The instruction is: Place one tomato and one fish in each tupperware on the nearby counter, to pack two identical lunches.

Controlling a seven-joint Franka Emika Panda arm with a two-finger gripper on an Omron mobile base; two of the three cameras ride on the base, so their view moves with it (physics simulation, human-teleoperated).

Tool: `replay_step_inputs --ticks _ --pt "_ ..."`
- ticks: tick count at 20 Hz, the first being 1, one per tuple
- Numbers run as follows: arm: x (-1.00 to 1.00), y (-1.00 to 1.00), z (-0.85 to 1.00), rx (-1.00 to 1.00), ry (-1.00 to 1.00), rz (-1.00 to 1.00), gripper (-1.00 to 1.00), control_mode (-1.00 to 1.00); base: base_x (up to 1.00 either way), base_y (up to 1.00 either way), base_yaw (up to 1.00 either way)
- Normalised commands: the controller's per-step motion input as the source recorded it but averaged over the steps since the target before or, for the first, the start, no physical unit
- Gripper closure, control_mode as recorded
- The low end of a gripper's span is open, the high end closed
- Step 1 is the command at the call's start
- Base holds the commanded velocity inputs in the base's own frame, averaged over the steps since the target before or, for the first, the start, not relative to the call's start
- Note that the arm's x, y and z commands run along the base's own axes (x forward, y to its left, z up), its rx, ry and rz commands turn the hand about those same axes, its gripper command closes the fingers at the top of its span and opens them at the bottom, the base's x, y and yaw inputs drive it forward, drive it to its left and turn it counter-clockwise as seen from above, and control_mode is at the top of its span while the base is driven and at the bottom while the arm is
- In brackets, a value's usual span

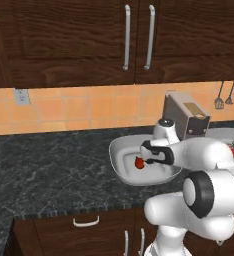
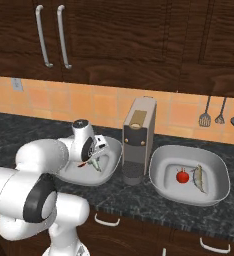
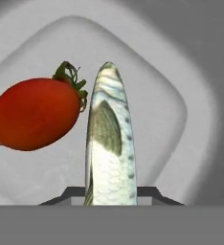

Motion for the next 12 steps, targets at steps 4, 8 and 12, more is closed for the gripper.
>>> replay_step_inputs --ticks 4,8,12 --pt "0.17 0.0 -0.36 0.01 0.09 0.0 1.0 -1.0 0.0 0.0 0.0" --pt "0.1 0.0 -0.32 0.01 0.02 0.0 1.0 -1.0 0.0 0.0 0.0" --pt "0.1 0.0 -0.2 0.0 0.0 0.0 -1.0 -1.0 0.0 0.0 0.0"
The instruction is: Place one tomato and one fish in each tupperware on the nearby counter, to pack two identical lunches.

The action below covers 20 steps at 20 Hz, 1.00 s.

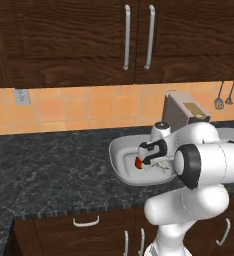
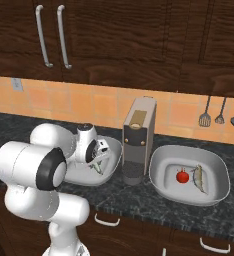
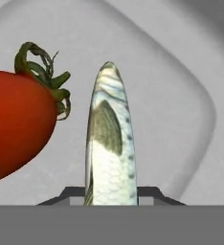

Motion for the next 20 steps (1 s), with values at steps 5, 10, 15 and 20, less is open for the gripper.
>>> replay_step_inputs --ticks 5,10,15,20 --pt "0.0 0.0 0.06 0.0 0.0 0.0 -1.0 -1.0 0.0 0.0 0.0" --pt "-0.41 0.01 0.53 0.0 -0.14 0.0 -1.0 -1.0 0.0 0.0 0.0" --pt "-0.74 0.15 0.7 0.0 -0.22 0.0 -1.0 -1.0 0.0 0.0 0.0" --pt "-0.91 0.08 0.99 0.06 -0.14 0.0 -1.0 -1.0 0.0 0.0 0.0"
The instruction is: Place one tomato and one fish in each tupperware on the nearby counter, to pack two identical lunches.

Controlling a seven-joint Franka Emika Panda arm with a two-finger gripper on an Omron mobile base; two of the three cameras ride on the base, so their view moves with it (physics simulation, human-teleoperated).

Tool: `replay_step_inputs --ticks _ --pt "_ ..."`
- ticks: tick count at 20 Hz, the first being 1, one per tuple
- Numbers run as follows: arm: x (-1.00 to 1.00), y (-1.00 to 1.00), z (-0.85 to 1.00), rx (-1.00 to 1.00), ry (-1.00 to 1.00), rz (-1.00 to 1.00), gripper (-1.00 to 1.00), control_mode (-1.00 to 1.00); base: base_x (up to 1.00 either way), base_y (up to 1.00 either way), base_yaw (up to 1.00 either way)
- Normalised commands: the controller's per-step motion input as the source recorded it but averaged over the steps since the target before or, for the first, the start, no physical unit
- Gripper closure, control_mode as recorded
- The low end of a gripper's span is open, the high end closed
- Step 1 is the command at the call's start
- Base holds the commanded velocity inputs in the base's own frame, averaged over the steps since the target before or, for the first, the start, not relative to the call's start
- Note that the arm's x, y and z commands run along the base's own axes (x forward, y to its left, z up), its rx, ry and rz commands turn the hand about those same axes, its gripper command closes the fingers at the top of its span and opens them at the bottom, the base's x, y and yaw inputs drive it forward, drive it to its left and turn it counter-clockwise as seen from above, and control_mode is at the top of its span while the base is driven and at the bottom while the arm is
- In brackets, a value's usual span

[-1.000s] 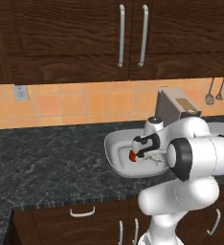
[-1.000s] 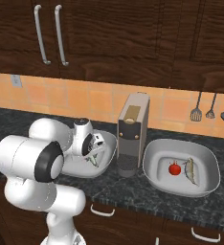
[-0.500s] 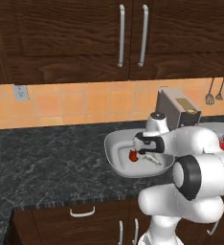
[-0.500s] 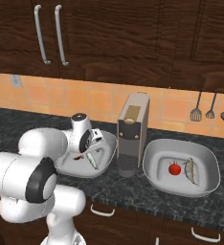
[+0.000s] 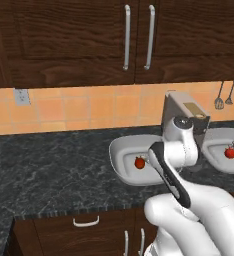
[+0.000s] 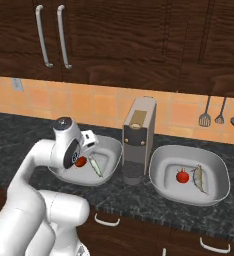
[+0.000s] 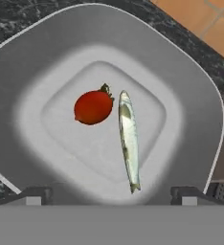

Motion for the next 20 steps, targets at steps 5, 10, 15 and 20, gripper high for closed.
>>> replay_step_inputs --ticks 5,10,15,20 --pt "-1.0 0.0 1.0 0.14 -0.09 0.0 -1.0 -1.0 0.0 0.0 0.0" --pt "-0.94 0.0 0.99 0.14 -0.06 0.0 -1.0 -1.0 0.0 0.0 0.0" --pt "-0.97 0.1 0.71 0.19 -0.31 -0.02 -1.0 -1.0 0.0 0.0 0.0" --pt "-0.84 0.09 0.71 0.22 -0.41 0.0 -1.0 -1.0 0.0 0.0 0.0"
